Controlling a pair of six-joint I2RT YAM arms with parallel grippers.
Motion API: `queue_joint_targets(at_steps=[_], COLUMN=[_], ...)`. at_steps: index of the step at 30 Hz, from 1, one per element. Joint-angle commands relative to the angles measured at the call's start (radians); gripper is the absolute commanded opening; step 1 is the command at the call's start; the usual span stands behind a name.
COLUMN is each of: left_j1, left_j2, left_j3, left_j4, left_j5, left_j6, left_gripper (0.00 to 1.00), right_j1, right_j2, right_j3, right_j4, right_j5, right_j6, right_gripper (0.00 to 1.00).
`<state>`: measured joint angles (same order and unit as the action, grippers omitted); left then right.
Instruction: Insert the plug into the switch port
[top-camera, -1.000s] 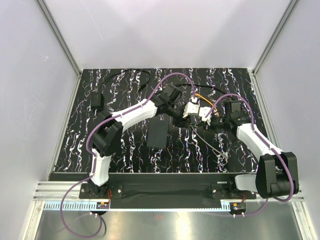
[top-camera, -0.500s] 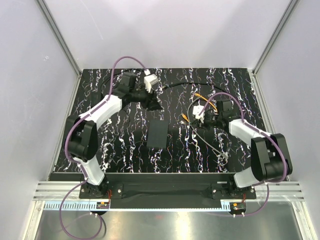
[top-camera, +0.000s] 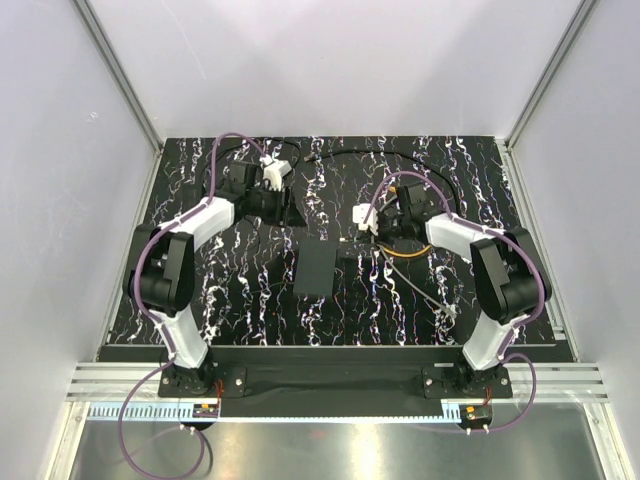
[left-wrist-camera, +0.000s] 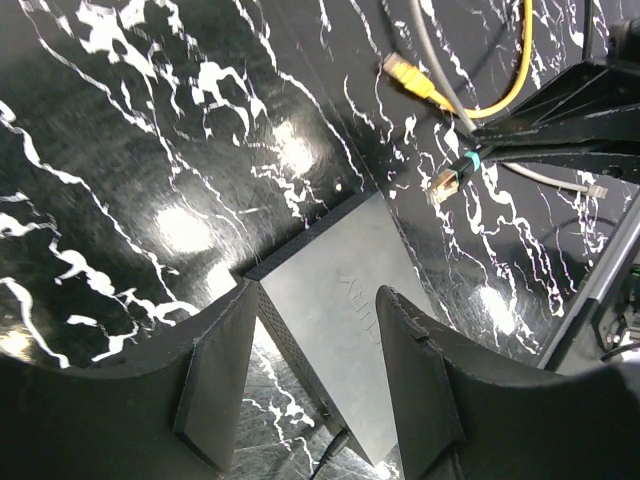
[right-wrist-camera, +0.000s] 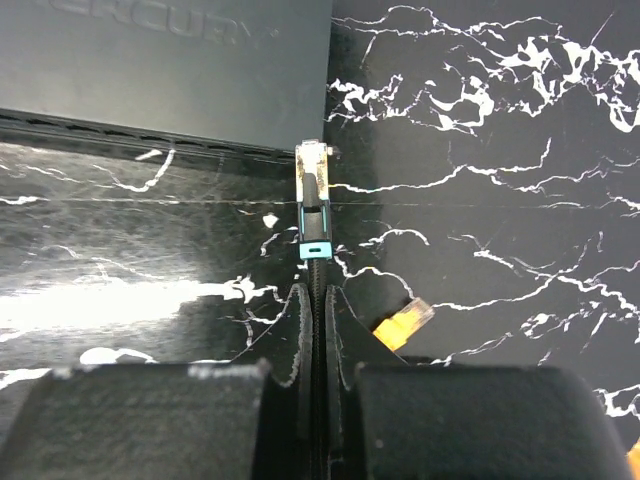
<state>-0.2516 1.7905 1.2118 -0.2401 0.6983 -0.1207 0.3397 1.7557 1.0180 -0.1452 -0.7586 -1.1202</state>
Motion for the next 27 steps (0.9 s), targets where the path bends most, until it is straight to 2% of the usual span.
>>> queue_joint_targets(at_steps=[1, 6, 14, 21, 27], left_j1=[-0.002, -0.002, 0.0, 0.034, 0.057], left_j2=[0.023, 0.041, 0.056, 0.049, 0.049], left_j3=[0.031, 0.038, 0.048, 0.026, 0.025], left_j4=[0.013, 0.016, 0.007, 0.022, -0.062], left_j5=[-0.005, 0.01, 0.004, 0.006, 0.024], left_j6=[-0.036, -0.042, -0.054, -0.074, -0.025], left_gripper=[0.56, 0.56, 0.56, 0.57, 0.57], right_j1=[0.01, 0.031, 0.067, 0.105, 0.166], right_j2=[0.022, 0.053, 0.131, 0.163, 0.179], right_j3=[0.057, 0.097, 0.206, 0.246, 0.283], right_j4=[-0.068, -0.183, -0.312, -0.307, -0.309], right_j5=[0.018, 0.039, 0.108, 0.156, 0.154], right_j6=[-0.076, -0.173, -0.171, -0.13, -0.069], right_gripper=[0.0, 0.0, 0.0, 0.0, 0.0])
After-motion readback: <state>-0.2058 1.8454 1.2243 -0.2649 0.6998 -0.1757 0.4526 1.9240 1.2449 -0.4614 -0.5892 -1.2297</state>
